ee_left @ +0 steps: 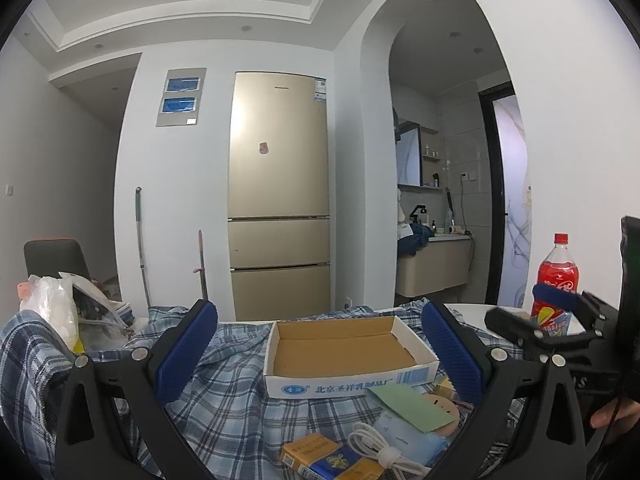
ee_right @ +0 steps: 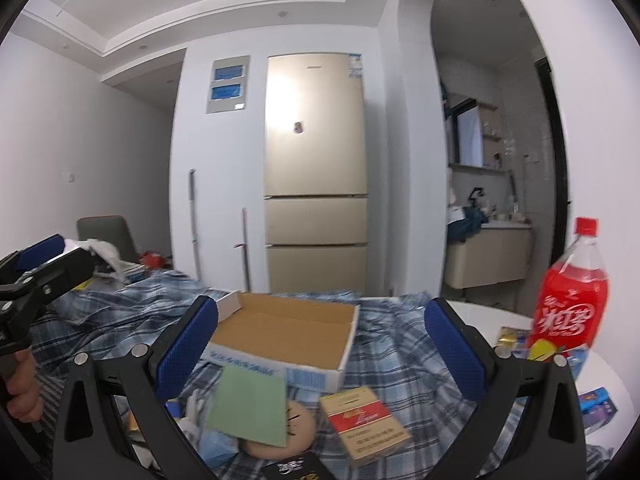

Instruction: Organize soft objects

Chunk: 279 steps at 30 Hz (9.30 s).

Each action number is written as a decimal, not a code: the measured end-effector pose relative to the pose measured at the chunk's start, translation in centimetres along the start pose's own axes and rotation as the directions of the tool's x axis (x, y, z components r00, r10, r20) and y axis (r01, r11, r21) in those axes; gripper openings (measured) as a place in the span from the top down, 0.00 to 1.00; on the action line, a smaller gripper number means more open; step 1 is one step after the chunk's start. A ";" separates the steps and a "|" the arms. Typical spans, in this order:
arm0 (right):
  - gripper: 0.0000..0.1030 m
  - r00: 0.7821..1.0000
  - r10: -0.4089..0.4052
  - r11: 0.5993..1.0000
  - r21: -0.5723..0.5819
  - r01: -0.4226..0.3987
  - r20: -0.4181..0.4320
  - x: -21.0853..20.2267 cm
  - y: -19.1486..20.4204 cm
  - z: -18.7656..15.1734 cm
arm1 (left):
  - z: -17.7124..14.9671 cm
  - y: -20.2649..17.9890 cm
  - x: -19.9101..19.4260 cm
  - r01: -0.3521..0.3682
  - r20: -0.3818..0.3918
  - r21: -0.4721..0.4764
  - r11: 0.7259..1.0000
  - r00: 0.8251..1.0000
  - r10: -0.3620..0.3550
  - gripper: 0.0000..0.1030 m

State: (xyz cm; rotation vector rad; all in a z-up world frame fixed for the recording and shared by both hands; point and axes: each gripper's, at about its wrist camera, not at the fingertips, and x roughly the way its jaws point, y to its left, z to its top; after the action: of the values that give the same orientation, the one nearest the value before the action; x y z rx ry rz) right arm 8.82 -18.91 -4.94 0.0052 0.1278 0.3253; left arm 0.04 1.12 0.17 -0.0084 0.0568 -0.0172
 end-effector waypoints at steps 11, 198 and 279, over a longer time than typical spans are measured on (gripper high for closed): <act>0.00 0.997 0.001 0.993 0.118 0.009 -0.081 0.5 -1.5 1.3 | 1.0 0.5 1.7 0.018 -0.238 -0.069 0.997 0.971 -0.034 0.00; 0.39 0.731 0.180 0.983 0.151 -0.106 -0.658 21.9 -3.2 0.8 | 0.4 2.1 20.3 -0.093 -0.511 -0.085 0.992 0.859 0.037 0.45; 0.31 0.690 0.027 0.971 -0.146 -0.191 -0.724 10.6 -2.5 -3.3 | -2.8 0.9 7.1 -0.120 -0.401 -0.045 0.992 0.911 0.092 0.00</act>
State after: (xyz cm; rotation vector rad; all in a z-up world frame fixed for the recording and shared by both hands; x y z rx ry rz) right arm 19.18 -17.92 -9.65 -0.3369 0.8890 0.4492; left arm 6.98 1.88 -2.99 -0.0710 0.4675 0.0924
